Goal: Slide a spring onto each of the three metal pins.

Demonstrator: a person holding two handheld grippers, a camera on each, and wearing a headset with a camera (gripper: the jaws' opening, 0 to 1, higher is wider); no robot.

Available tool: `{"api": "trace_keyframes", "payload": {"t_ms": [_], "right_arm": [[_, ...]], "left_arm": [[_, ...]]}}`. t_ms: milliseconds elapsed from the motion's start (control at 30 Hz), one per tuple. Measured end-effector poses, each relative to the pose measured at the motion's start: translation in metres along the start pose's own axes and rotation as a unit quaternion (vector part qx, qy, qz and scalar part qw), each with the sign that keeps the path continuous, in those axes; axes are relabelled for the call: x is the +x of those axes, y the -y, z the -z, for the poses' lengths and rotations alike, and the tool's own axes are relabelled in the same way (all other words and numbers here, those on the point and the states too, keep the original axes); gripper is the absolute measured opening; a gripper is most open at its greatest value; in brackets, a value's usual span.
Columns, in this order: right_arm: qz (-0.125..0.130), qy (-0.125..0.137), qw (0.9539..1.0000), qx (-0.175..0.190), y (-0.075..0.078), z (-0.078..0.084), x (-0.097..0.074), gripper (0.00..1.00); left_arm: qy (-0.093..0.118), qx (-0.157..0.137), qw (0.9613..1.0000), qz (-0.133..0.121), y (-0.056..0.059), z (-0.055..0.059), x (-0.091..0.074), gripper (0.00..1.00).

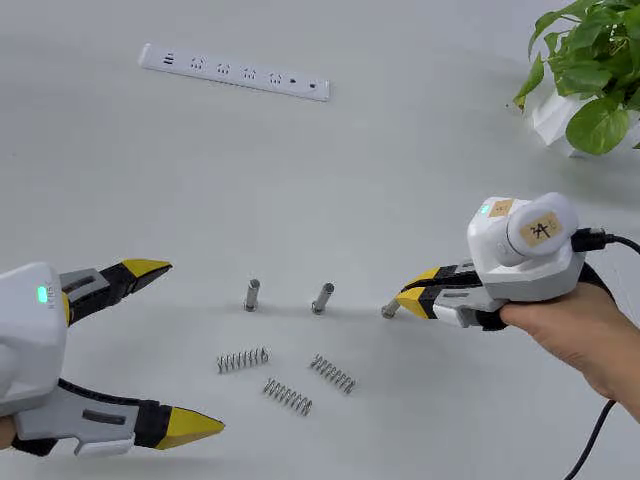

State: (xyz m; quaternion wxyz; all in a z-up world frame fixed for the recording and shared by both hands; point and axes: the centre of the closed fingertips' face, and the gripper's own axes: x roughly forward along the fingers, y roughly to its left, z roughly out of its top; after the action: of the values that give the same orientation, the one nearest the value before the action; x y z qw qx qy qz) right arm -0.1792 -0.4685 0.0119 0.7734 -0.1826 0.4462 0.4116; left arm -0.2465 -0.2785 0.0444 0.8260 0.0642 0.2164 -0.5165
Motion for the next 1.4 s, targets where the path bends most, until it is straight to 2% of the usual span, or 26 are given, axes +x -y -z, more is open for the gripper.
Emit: {"api": "trace_keyframes", "payload": {"t_ms": [267, 667, 1100, 1400], "right_arm": [[-0.002, 0.001, 1.0000, -0.001, -0.001, 0.000, 0.000, 0.05], [0.000, 0.010, 0.9999, -0.004, -0.004, -0.002, -0.004, 0.11], [0.005, 0.034, 0.9994, 0.008, -0.001, -0.001, -0.015, 0.23], [0.006, 0.055, 0.9985, 0.004, -0.002, 0.004, -0.031, 0.34]], "left_arm": [[0.000, -0.001, 1.0000, 0.000, 0.001, 0.001, 0.000, 0.99], [-0.001, 0.000, 1.0000, 0.000, 0.001, 0.000, 0.000, 0.99], [-0.005, 0.005, 1.0000, 0.001, 0.004, -0.001, 0.001, 0.99], [-0.007, 0.011, 0.9999, -0.004, 0.007, -0.005, -0.002, 0.99]]}}
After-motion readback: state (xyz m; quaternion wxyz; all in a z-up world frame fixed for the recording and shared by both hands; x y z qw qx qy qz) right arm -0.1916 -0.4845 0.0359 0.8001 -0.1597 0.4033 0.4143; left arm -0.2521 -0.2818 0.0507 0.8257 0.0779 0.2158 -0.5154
